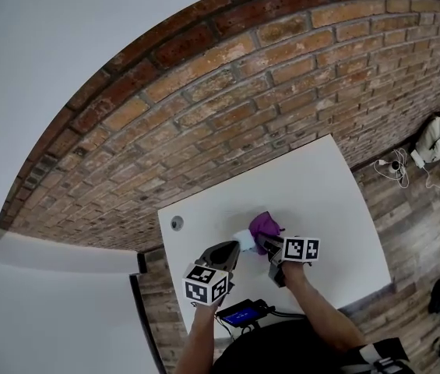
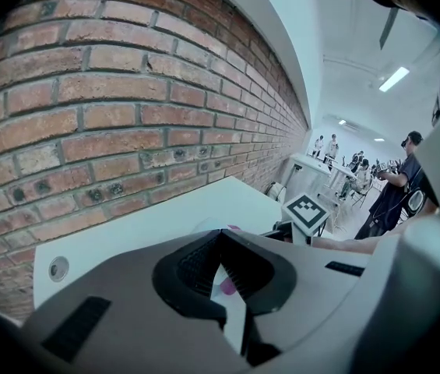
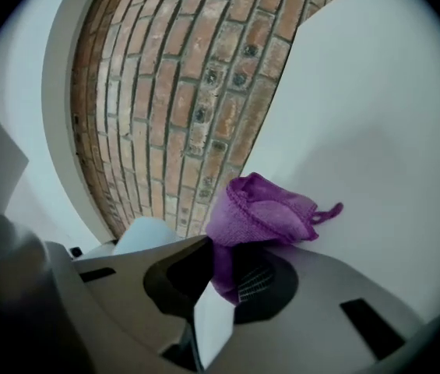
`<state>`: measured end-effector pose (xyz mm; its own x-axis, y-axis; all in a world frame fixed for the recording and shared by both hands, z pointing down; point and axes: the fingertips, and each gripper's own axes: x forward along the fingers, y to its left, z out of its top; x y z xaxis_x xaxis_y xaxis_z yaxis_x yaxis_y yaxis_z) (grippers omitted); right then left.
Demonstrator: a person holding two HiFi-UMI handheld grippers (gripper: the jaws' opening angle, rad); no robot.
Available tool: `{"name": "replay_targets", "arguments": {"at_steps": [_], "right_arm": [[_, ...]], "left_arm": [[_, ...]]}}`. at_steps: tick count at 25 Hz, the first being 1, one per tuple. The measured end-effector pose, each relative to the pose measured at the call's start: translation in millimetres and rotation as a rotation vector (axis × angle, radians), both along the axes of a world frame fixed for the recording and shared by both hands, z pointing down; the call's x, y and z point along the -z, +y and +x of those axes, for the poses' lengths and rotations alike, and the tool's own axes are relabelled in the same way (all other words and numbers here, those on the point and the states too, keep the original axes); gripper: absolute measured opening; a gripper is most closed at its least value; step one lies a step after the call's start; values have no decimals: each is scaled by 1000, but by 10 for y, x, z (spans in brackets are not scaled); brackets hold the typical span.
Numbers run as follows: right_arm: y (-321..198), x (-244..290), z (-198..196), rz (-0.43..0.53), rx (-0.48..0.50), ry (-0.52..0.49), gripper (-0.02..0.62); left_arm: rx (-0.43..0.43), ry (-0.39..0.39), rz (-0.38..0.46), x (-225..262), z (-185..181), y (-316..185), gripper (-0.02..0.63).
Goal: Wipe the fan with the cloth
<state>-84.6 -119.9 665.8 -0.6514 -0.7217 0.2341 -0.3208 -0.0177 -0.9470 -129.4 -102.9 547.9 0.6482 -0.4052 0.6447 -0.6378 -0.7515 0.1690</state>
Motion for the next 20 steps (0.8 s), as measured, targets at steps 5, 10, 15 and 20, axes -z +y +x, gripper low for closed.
{"name": "replay_targets", "arguments": {"at_steps": [5, 10, 15, 20], "right_arm": [[109, -300, 118, -76, 95, 281, 48], [-160, 325, 350, 87, -37, 220, 48], [-207, 396, -7, 35, 41, -27, 48], [-97, -76, -7, -62, 10, 103, 48]], "left_arm": [[-4, 6, -4, -7, 7, 17, 6], [-3, 10, -3, -2, 7, 13, 6], [0, 10, -1, -5, 3, 15, 6], [4, 12, 1, -4, 12, 12, 6]]}}
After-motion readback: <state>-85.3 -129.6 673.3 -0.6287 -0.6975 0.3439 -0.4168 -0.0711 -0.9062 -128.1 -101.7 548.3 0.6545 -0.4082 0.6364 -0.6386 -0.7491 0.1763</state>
